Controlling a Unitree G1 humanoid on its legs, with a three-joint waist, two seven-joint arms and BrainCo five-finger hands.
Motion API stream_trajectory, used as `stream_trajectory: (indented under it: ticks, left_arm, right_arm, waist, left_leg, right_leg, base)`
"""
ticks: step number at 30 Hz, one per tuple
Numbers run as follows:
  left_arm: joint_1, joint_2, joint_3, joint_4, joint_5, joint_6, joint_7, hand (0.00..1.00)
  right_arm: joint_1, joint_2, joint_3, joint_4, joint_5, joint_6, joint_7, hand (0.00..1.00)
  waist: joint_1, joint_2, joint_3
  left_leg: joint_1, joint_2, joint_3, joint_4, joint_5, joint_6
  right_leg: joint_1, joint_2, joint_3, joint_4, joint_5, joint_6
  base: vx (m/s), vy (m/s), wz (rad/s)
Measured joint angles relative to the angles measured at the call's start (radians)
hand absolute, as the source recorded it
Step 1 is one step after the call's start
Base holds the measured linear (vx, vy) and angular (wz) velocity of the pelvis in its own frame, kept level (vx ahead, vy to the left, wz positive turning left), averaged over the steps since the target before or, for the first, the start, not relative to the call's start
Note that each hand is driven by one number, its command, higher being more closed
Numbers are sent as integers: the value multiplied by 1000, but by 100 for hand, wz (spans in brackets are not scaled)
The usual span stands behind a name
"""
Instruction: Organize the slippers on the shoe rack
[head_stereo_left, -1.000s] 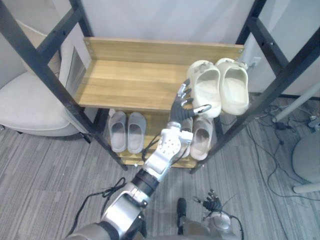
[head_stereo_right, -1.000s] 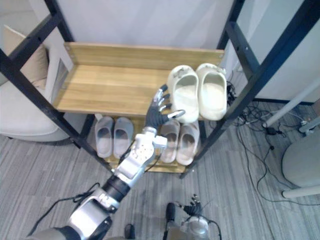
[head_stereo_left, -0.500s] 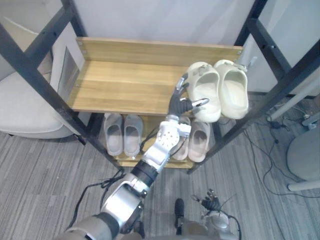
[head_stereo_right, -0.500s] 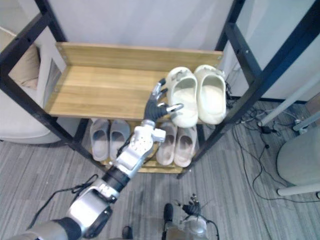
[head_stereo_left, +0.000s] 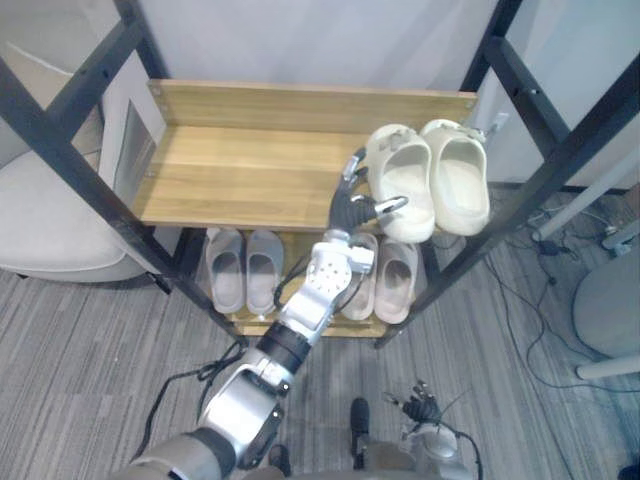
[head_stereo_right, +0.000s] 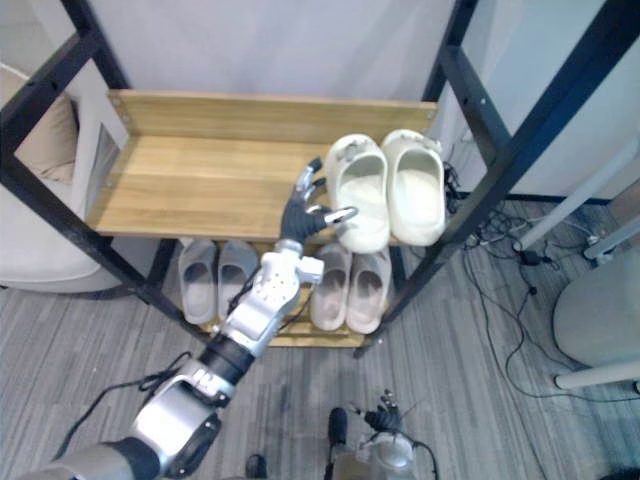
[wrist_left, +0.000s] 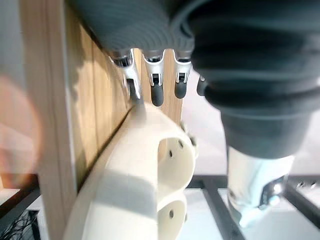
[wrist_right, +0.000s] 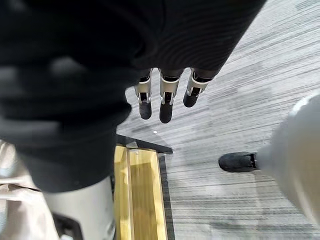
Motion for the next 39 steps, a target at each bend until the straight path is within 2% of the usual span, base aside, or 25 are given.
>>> stream_trajectory:
  ticks: [6, 9, 10, 12, 13, 20, 22, 25, 29, 31, 35, 37, 39]
  left_arm:
    - [154, 37, -62, -214, -61, -5, -59, 0]
    - [243, 51, -121, -319, -120, -17, -116, 0]
    - [299, 76, -165, -379, -164, -31, -158, 0]
    - [334, 85, -189, -403, -197, -40, -185, 0]
    - [395, 100, -211, -418, -251, -50, -238, 0]
    - [598, 194, -220, -408, -297, -49, -328, 0]
    - [633, 201, -217, -354, -296, -48, -339, 0]
    - [659, 200, -213, -175, -286, -42, -348, 0]
    - [675, 188, -140, 105, -192, -18, -344, 0]
    - [672, 186, -97, 210, -141, -14, -335, 0]
    - [656, 179, 13, 418, -46, -4, -281, 0]
    - [627, 183, 79, 514, 15, -2, -246, 0]
    - [622, 185, 103, 554, 41, 0, -230, 0]
  right_arm:
    - [2, 1, 39, 0, 0, 2, 2, 0]
    - [3, 1, 50, 3, 0, 2, 4, 0]
    - [3, 0, 67, 10, 0, 2, 4, 0]
    - [3, -1, 73, 18, 0, 2, 6, 0]
    - [-1, -1, 75, 43, 0, 9, 9, 0]
    - [-14, -9, 110, 78, -1, 12, 11, 0]
    - [-21, -12, 117, 91, -2, 12, 13, 0]
    - [-30, -18, 118, 121, -3, 11, 13, 0]
    - [-38, -24, 119, 139, -2, 7, 13, 0]
    - [-44, -35, 123, 158, -1, 0, 13, 0]
    - [-42, -48, 121, 161, -1, -11, 12, 0]
    - [-52, -47, 117, 183, 0, -18, 11, 0]
    - [-60, -45, 117, 197, 0, -22, 10, 0]
  waist:
    - [33, 1, -1]
    - [50, 9, -7]
    - [60, 11, -15]
    - [62, 12, -16]
    - [68, 15, -26]
    - [69, 27, -42]
    - [71, 28, -42]
    - [71, 28, -44]
    - [66, 26, -50]
    - [66, 26, -50]
    - [64, 21, -45]
    - [65, 3, -37]
    - [64, -4, -37]
  left_leg:
    - [-30, -5, -36, 28, 1, 0]
    - [-29, -10, -59, 40, 1, 0]
    - [-32, -13, -74, 46, 1, 1]
    - [-32, -15, -86, 47, 4, 4]
    - [-35, -18, -102, 45, 10, 8]
    - [-26, -20, -144, 27, 13, 2]
    - [-27, -19, -155, 26, 15, 1]
    - [-26, -15, -167, 21, 17, -3]
    - [-23, -6, -187, 9, 27, -15]
    - [-23, -5, -197, 7, 35, -10]
    - [14, -4, -197, -1, 33, -11]
    - [17, -7, -196, -4, 33, -11]
    - [18, -7, -194, -4, 33, -10]
  right_leg:
    - [3, -11, -35, 7, 0, 0]
    - [22, -19, -58, 7, -1, 0]
    - [28, -23, -70, 6, -1, 1]
    - [36, -27, -81, 5, -3, 2]
    - [42, -29, -101, 0, -4, 3]
    - [72, -29, -143, -1, -21, 11]
    - [73, -28, -150, -1, -22, 9]
    - [75, -21, -157, -1, -26, 4]
    - [74, -11, -167, 0, -35, 0]
    - [76, -7, -174, 0, -31, -6]
    - [108, -4, -177, 0, -37, -4]
    - [108, -6, -175, -1, -37, -4]
    - [108, -7, -173, -1, -37, -4]
  base:
    - [7, 9, 22]
    - [-15, 19, 24]
    - [-38, 18, 24]
    - [-54, 1, 28]
    - [-59, -6, 27]
    - [-56, -15, 19]
    - [-12, -15, 10]
    - [12, -18, 7]
    - [66, -16, 10]
    - [98, -5, 15]
    - [80, 17, 0]
    - [0, 0, 0]
    - [-5, 22, -4]
